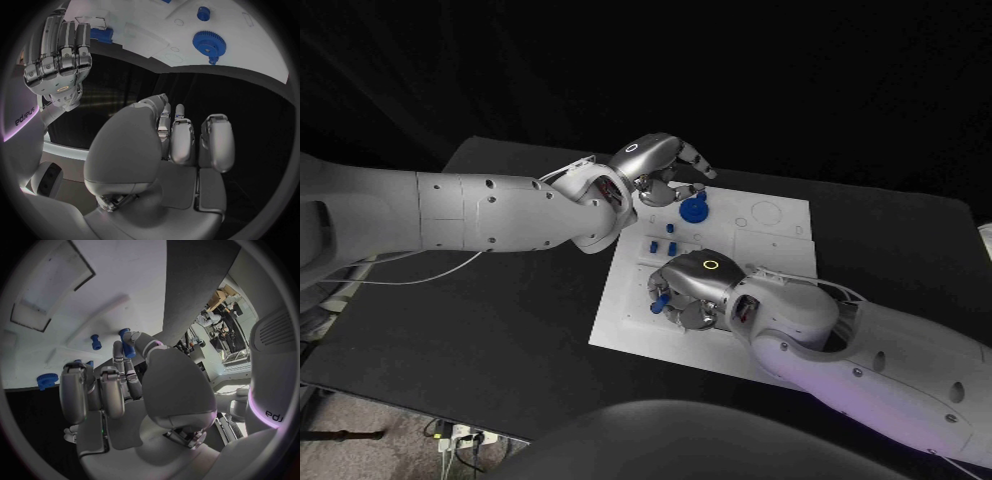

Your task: Assemble the parts on the task board

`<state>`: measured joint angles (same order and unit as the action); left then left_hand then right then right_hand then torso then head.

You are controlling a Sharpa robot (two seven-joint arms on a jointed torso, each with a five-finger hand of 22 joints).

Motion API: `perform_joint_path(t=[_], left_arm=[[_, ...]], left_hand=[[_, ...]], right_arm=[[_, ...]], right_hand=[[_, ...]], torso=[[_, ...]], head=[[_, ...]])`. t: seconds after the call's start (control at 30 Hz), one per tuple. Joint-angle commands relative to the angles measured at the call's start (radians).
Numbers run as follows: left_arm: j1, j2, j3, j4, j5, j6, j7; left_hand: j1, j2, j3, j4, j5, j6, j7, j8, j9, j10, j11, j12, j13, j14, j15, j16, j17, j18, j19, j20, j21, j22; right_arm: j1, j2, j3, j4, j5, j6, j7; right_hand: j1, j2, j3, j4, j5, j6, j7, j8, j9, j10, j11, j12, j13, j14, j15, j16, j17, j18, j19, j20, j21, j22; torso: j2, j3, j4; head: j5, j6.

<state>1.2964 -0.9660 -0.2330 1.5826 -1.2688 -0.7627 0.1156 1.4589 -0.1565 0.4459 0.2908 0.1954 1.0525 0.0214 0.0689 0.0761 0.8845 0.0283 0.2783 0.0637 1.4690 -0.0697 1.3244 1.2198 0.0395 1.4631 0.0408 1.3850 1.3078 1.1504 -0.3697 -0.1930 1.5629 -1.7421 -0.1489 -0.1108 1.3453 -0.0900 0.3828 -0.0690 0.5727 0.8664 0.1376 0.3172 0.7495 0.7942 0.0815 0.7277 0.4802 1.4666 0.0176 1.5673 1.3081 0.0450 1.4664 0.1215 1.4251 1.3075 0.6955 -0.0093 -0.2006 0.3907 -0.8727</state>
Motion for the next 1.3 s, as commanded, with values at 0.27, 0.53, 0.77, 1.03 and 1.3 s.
perform_joint_path(t=[0.27,0.53,0.77,1.03,1.3], left_arm=[[0.000,0.002,0.001,0.002,0.004,0.017,-0.001],[0.000,0.003,0.001,0.001,0.004,0.020,-0.002],[0.000,0.005,0.001,0.000,0.004,0.024,-0.004],[0.000,0.006,0.001,0.000,0.004,0.030,-0.009],[0.000,0.005,0.001,0.000,0.025,0.033,-0.012]], left_hand=[[0.012,0.001,0.006,0.001,0.005,0.000,0.007,-0.003,-0.001,0.000,0.002,-0.006,-0.001,0.032,0.007,-0.004,-0.001,0.001,0.031,0.007,-0.004,0.210],[0.012,0.001,0.006,0.001,0.005,0.000,0.007,-0.003,-0.001,0.000,0.002,-0.006,-0.001,0.032,0.007,-0.004,-0.001,0.001,0.031,0.007,-0.004,0.210],[0.012,0.001,0.006,0.001,0.005,0.000,0.007,-0.003,-0.001,0.000,0.002,-0.006,-0.001,0.032,0.007,-0.004,-0.001,0.001,0.031,0.007,-0.004,0.210],[0.012,0.002,0.007,0.001,0.006,-0.001,0.009,-0.003,-0.001,0.000,0.002,-0.006,-0.001,0.032,0.008,-0.005,-0.002,0.001,0.030,0.008,-0.006,0.209],[0.015,0.003,0.009,0.000,0.007,-0.002,0.012,-0.003,-0.002,0.000,0.001,-0.007,-0.001,0.031,0.008,-0.006,-0.003,0.001,0.030,0.008,-0.007,0.209]], right_arm=[[-0.001,0.000,0.000,0.005,-0.039,0.010,-0.025],[-0.001,0.004,0.000,0.006,-0.040,0.032,-0.029],[-0.001,0.010,0.000,0.008,-0.037,0.047,-0.028],[-0.003,0.020,-0.001,0.001,-0.034,0.077,-0.033],[-0.010,0.024,-0.001,-0.005,-0.033,0.089,-0.041]], right_hand=[[0.002,-0.001,0.002,-0.009,-0.003,0.022,-0.014,0.015,0.013,-0.023,0.000,-0.002,0.009,0.104,-0.005,0.003,0.263,-0.001,0.025,-0.006,-0.017,0.195],[0.000,-0.002,0.003,-0.011,-0.005,0.021,-0.018,0.014,0.016,-0.035,0.004,-0.005,0.012,0.104,-0.003,0.003,0.263,0.002,0.020,-0.005,-0.027,0.191],[-0.004,-0.003,0.005,-0.012,-0.018,0.010,-0.021,0.004,0.015,-0.048,0.009,-0.008,0.018,0.104,0.002,0.003,0.263,0.004,0.014,-0.001,-0.038,0.187],[-0.015,-0.008,0.015,-0.013,-0.045,-0.020,-0.025,-0.042,-0.010,-0.095,0.023,-0.029,0.025,0.104,0.015,0.003,0.263,0.014,-0.009,0.008,-0.080,0.171],[-0.022,-0.019,0.028,-0.018,-0.064,-0.042,-0.028,-0.103,-0.059,-0.184,0.052,-0.079,0.014,0.096,0.035,-0.003,0.251,0.028,-0.044,0.028,-0.143,0.148]], torso=[[0.000,-0.0001,0.0001],[0.000,0.0001,-0.0004],[0.001,0.0000,-0.0003],[0.000,0.0002,0.0002],[0.001,0.0000,-0.0003]], head=[[0.002,0.000],[0.000,0.000],[-0.002,0.000],[-0.003,0.000],[0.000,0.000]])
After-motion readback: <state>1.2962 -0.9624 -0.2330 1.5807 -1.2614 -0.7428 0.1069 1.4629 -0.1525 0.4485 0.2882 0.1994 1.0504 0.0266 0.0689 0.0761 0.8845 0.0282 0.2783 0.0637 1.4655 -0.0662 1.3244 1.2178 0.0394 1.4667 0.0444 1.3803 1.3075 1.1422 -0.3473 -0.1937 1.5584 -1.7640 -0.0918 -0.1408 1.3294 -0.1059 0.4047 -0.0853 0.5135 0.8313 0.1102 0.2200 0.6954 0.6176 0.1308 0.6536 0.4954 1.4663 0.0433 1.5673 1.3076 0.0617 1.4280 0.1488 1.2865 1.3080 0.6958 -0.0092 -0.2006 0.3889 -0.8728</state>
